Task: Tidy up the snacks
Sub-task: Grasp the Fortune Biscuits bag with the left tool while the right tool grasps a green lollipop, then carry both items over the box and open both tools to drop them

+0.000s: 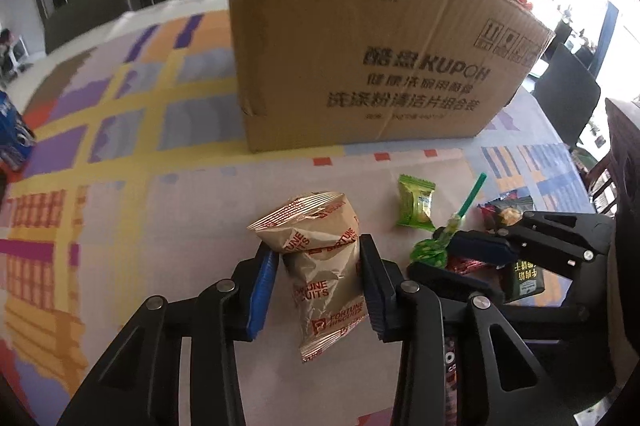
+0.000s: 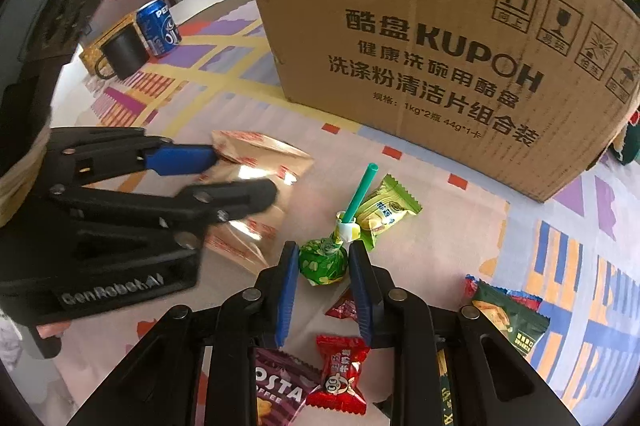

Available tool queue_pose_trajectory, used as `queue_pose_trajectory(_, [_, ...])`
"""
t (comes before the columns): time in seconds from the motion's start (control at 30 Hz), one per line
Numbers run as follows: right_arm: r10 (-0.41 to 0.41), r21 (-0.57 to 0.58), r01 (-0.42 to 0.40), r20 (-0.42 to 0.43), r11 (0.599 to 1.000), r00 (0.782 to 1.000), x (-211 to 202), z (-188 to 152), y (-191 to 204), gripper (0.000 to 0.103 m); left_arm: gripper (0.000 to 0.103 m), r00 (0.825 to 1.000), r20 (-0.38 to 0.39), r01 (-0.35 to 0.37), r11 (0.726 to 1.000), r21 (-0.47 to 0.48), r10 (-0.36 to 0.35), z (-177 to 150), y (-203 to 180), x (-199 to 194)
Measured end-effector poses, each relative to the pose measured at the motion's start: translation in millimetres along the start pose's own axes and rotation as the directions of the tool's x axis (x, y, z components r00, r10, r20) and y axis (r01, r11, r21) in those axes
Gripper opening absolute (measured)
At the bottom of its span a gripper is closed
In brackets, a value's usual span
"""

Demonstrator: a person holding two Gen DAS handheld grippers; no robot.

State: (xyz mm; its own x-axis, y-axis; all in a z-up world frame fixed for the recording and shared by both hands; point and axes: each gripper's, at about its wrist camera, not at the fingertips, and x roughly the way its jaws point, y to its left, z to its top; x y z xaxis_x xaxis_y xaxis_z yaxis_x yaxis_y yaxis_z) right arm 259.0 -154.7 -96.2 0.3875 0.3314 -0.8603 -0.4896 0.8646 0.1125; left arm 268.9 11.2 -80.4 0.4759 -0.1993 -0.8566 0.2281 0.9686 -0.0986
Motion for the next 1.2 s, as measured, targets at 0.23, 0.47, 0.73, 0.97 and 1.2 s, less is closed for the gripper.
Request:
queue_pose_trajectory(0.23, [0.002, 0.029, -0.003, 0.046, 1.000, 0.999, -17.0, 0.3, -1.4, 0.027, 0.039, 0.997, 0.061, -0.047, 0.999, 0.026, 0.045, -4.1, -8.1, -23.4])
queue_pose_trajectory(0.47, [-0.019, 0.057, 0.012, 0.118, 0.998, 0.993, -46.8, 3.3, -3.5, 0.027, 0.039, 0.991, 0.124, -0.053, 0.998, 0.019, 0.050, -2.0, -12.7, -50.6])
queue_pose_trajectory(0.73, [-0.054, 0.078, 0.038, 0.229, 0.996, 0.972, -90.2, 12.5, -6.5, 0.027, 0.039, 0.977, 0.212, -0.044, 0.999, 0.018, 0.040, 10.8, -20.2, -82.7])
queue_pose_trajectory(0.97, [-0.074, 0.095, 0.047, 0.312, 0.994, 0.947, -121.8, 20.5, -10.8, 0.027, 0.039, 0.957, 0.289, -0.037, 0.999, 0.023, 0.028, 27.0, -29.1, -109.7])
queue_pose_trajectory(1.2, [-0.092, 0.113, 0.052, 0.378, 0.992, 0.921, -144.2, 31.1, -17.2, 0.027, 0.039, 0.937, 0.347, -0.037, 0.999, 0.032, 0.024, 46.4, -35.2, -127.5])
